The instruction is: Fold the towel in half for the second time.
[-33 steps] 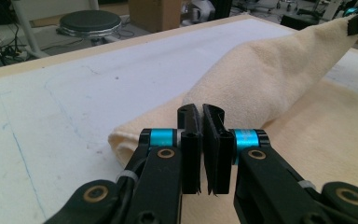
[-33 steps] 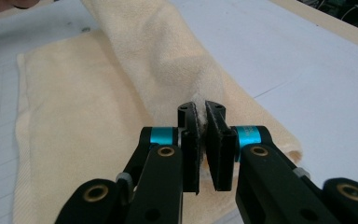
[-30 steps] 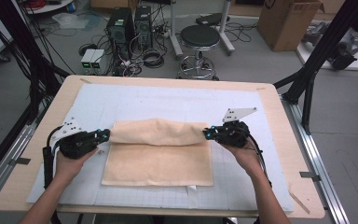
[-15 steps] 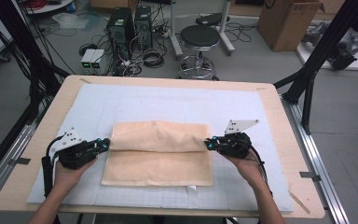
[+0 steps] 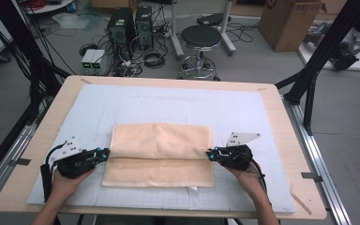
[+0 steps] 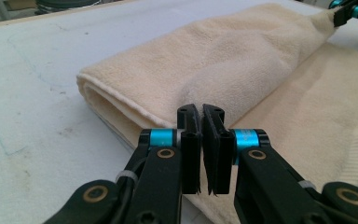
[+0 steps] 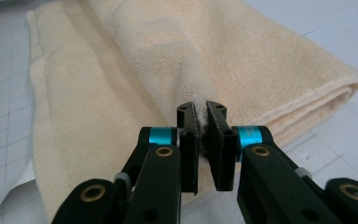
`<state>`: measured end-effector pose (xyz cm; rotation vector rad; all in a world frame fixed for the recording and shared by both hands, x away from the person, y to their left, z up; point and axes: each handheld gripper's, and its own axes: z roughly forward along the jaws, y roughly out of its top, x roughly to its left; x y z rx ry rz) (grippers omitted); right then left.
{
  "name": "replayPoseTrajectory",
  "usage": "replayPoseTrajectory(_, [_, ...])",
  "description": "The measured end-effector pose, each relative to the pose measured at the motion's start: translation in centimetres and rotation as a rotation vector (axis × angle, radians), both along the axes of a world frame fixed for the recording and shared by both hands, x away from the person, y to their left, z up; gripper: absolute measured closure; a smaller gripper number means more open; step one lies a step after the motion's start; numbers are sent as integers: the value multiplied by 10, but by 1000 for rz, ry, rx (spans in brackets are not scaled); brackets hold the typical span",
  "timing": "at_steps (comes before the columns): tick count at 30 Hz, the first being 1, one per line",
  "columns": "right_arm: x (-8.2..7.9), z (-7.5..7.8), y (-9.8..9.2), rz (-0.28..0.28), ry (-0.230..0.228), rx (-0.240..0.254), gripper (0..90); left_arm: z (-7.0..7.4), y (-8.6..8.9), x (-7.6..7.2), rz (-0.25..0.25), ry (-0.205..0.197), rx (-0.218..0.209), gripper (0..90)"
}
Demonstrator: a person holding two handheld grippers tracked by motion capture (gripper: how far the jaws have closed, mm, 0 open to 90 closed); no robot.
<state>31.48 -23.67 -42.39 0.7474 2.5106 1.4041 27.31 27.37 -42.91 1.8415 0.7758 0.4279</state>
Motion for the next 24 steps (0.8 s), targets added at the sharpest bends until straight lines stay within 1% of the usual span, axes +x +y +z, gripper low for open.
replayPoseTrajectory(1, [-1,-1,0,-1,3,2,840,0,0,-1,-4,-2,0,853])
replayPoseTrajectory(3, [-3,-2,0,-1,15,-10,836,-1,-1,-2,-8,1,0,853])
replayPoseTrajectory(5, [-8,-2,1,0,2,-7,836,-1,-1,-3,-12,3,3,853])
replayPoseTrajectory(8, [-13,0,1,4,-10,-17,836,-1,-1,-5,-14,6,-3,853])
replayPoseTrajectory(10, [-16,1,1,6,-9,-10,836,0,0,-6,-14,6,-8,853])
replayPoseTrajectory(12, [-19,2,0,5,-15,-1,836,0,1,-8,-17,2,-14,853])
replayPoseTrajectory(13, [-20,3,-1,10,-26,3,836,0,0,-9,-17,1,-15,853])
replayPoseTrajectory(17, [-27,5,-3,15,-31,14,836,2,3,-13,-25,-3,-26,853])
replayPoseTrajectory(19, [-30,5,-5,20,-35,13,836,2,3,-16,-27,-3,-30,853])
replayPoseTrajectory(21, [-32,4,-6,21,-26,13,835,2,4,-19,-33,-3,-29,853])
replayPoseTrajectory(24, [-34,5,-7,28,-31,13,836,3,4,-22,-37,-1,-33,853])
